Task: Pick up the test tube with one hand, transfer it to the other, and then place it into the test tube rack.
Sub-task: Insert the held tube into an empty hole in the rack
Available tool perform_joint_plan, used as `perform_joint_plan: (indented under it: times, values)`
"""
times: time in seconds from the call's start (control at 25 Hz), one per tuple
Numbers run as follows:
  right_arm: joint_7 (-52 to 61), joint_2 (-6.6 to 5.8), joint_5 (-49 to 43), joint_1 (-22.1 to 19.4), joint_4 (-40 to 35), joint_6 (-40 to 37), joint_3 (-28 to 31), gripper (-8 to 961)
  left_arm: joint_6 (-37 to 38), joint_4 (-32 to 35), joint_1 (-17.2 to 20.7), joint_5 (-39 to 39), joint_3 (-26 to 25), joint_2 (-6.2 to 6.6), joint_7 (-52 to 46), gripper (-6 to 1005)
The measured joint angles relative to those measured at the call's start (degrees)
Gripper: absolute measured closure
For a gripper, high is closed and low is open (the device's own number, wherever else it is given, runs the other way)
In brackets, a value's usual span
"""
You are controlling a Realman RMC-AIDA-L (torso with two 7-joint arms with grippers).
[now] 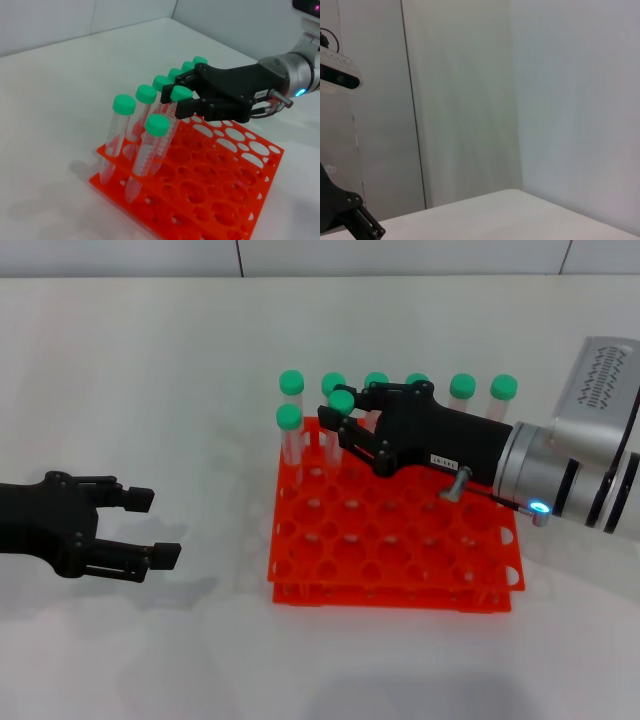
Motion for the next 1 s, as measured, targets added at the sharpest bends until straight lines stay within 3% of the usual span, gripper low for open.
perform_joint_plan:
  times: [1.0]
  values:
    - [0.9, 0.0, -0.4, 1.1, -0.2, 0.2, -1.2, 688, -0.5, 0.0, -0.2, -0.2, 0.0, 0.09, 0.0, 111]
